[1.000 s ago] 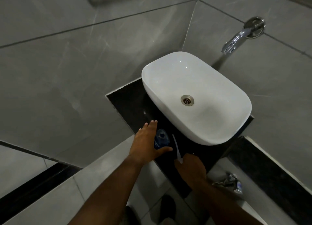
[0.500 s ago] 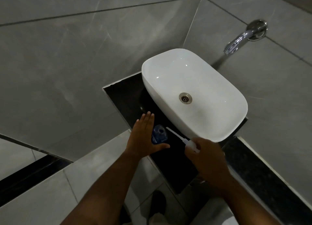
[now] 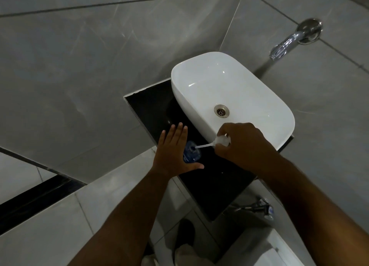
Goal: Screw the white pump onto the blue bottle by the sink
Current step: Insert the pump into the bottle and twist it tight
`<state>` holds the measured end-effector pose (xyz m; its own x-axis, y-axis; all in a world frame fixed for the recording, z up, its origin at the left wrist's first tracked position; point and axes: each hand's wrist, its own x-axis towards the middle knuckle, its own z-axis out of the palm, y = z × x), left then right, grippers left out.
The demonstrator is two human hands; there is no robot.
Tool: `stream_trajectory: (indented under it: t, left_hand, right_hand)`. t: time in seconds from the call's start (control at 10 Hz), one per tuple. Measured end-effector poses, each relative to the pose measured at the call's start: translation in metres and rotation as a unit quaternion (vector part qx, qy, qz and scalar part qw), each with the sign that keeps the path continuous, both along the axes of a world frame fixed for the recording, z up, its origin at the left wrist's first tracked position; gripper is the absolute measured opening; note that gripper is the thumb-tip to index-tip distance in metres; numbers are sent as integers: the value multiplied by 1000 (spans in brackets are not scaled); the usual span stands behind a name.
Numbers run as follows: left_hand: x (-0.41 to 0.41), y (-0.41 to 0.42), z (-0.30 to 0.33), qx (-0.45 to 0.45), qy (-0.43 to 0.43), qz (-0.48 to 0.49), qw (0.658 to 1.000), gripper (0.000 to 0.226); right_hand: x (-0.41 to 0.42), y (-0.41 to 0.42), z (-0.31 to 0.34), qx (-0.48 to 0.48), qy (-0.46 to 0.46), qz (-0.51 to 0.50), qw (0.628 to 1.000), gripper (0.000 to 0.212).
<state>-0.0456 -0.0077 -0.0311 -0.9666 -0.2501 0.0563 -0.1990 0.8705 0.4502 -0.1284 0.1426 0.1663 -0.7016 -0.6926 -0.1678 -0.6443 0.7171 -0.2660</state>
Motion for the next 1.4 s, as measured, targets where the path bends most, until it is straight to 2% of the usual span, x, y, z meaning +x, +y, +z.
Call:
stream_trajectory:
  t: [0.2,0.4,0.5,0.6,0.7,0.8,0.9,1.0,1.1,1.2,1.3,1.4]
  left_hand:
    - [0,-1,-1,-28,-3,-1,1000,130]
    - [0,-1,2,-65,-39,13,997,130]
    - [1,-1,1,-55,-44,20,997,129]
    - [1,0,-1,-42,-49,26,998,127]
    - [0,1,0,-50,-62,36,996,127]
    - [4,0,-2,-22,-62,56,996,126]
    - [19,6,-14,-29,-77,59,995,117]
    - [27,17,-16,12,-60,119,991,127]
    - [16,19,-1,9,-34,109,993,134]
    - [3,14,12,0,-24,73,997,135]
    - [1,15,10,21,-31,59,998,132]
    - [2,19,5,56,-18,65,996,129]
  right_hand:
    - [4,-17,-6,6,-17,54,998,16]
    - [-3,-45,-28,76,-46,133,987,23]
    - [-7,-50,-41,109,-60,141,982,27]
    - [-11,-53,-57,129,-30,132,982,33]
    - [-14,-52,-64,104,-37,130,985,41]
    - [-19,-47,-68,51,-115,177,976,39]
    - [-27,-43,-74,79,-76,235,966,25]
    - [-36,-43,-83,103,-71,244,962,22]
    - [-41,-45,-89,122,-62,290,947,29]
    - [-52,-37,-91,78,-58,346,933,36]
    - [-46,-41,-95,-186,-78,466,862,53]
    - [-50,-31,-154,-425,-510,541,516,40]
